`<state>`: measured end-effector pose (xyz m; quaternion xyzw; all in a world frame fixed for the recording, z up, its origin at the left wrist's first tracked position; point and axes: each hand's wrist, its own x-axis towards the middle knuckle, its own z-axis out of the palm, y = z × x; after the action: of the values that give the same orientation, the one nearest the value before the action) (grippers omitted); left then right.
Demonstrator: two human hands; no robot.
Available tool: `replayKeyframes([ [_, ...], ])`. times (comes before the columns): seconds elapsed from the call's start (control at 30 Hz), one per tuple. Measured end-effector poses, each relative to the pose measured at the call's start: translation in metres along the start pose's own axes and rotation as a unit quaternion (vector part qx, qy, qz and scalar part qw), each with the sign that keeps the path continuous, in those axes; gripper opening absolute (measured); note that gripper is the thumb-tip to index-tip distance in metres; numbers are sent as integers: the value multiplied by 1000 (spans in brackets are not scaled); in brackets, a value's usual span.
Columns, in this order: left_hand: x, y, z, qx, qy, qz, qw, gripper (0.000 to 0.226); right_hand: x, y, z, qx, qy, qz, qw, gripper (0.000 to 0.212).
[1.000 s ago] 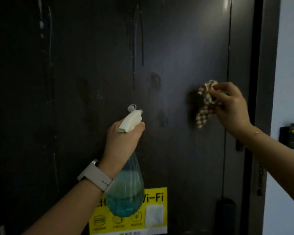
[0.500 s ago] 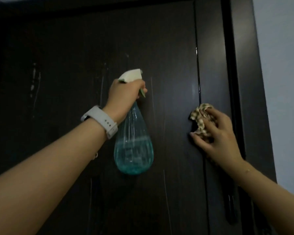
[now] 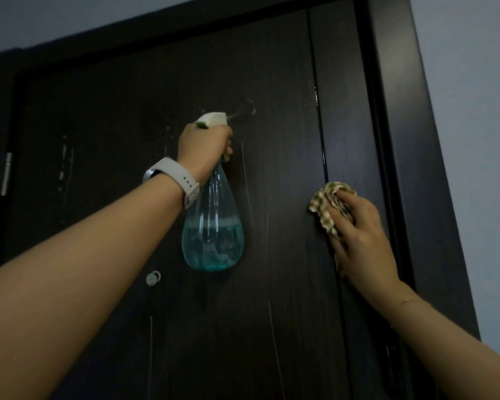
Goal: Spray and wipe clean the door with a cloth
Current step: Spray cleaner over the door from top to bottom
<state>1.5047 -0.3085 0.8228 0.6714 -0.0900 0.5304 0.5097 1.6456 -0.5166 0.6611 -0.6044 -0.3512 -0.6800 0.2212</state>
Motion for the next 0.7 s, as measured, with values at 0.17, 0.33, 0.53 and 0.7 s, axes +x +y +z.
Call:
replayKeyframes([
  [0.17, -28, -11, -12, -18, -5, -21, 1000, 30, -2, 2, 2, 3, 6, -1, 1000, 54],
  [0.33, -96, -36, -19, -4, -40, -61, 997, 40, -12, -2, -3, -8, 1, 0, 1000, 50],
  [0.53, -182, -90, -17, 3, -42, -159, 986, 19, -42, -24, -14, 16, -42, 36, 998, 49],
  [0.7, -230, -119, 0, 41, -65, -196, 978, 18, -74, -35, -21, 24, -76, 56, 995, 50],
])
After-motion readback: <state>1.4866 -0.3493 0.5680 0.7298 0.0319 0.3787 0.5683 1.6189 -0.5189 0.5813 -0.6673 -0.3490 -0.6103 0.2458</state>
